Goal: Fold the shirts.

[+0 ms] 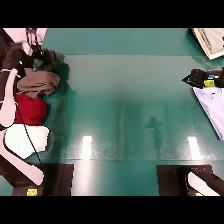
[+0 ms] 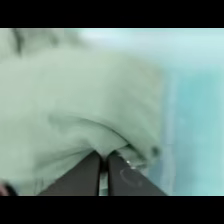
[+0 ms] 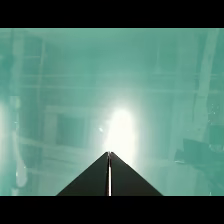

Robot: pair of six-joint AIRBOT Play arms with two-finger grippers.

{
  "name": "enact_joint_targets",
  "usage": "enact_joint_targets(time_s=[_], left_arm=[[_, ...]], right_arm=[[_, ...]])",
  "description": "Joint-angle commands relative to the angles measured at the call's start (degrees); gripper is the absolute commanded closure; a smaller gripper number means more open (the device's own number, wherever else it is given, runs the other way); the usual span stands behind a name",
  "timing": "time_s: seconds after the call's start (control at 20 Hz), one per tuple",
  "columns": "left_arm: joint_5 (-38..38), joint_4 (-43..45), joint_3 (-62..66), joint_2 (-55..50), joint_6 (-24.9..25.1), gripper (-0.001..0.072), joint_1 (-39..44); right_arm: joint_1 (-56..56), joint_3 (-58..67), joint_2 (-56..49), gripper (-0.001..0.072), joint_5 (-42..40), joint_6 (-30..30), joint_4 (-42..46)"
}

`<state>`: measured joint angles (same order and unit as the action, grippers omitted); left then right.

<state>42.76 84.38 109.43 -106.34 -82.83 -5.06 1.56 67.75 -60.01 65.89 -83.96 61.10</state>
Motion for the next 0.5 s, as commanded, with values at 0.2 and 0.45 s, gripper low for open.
enact_joint_targets(time_s=[0.2,0.45], left_arm=[[16.28,-43.25,8.98,18.4,29.46,0.0683,5.4],[31.43,-47.12,8.87,30.23,30.58,0.0683,16.94]], right_arm=[[0.07,5.25,4.33,0.0694,-10.12,-1.07,-0.02],[0.04,15.32,5.55,0.0694,-14.86,-1.03,0.39]])
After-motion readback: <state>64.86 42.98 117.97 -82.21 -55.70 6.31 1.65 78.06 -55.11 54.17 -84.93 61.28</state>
